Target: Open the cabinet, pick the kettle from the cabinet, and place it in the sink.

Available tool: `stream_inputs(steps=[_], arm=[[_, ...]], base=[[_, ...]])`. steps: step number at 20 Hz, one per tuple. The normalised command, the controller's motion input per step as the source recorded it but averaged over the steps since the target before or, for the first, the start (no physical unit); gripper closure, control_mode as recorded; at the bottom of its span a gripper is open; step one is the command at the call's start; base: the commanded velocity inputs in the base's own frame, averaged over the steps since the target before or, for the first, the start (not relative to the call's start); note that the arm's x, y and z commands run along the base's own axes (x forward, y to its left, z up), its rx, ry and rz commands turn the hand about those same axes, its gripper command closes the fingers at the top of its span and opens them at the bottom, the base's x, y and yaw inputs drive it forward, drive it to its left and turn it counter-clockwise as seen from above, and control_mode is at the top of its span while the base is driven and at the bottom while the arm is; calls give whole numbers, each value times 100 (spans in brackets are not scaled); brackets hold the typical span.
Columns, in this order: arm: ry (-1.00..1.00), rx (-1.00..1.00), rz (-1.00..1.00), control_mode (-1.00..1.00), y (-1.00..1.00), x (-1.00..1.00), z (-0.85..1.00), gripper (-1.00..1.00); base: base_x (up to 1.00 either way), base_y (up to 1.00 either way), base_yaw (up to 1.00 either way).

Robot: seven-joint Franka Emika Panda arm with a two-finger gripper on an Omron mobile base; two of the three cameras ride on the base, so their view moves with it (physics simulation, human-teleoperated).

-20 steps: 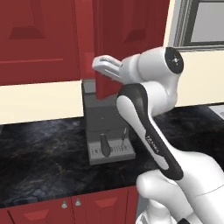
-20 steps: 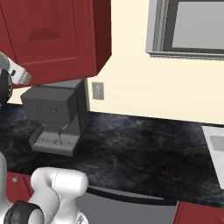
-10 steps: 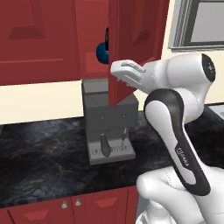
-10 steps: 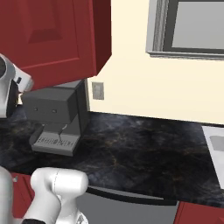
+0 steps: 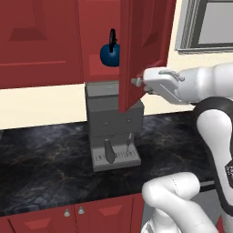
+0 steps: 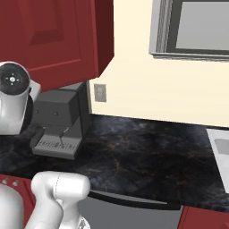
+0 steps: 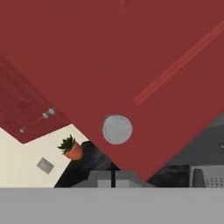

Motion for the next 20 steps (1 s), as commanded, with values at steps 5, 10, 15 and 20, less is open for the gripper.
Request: stream_inputs(steps=[5,10,15,20], arm=[[0,10,11,-100,-41,-48,13,100],[3,8,4,-100,-14,-42,6,100],[9,4,-4,-100,31,-28,-4,-100],[11,2,-5,-100,43,-12,-4,-100]], base=[[0,0,0],[0,0,0],[0,0,0],[0,0,0]])
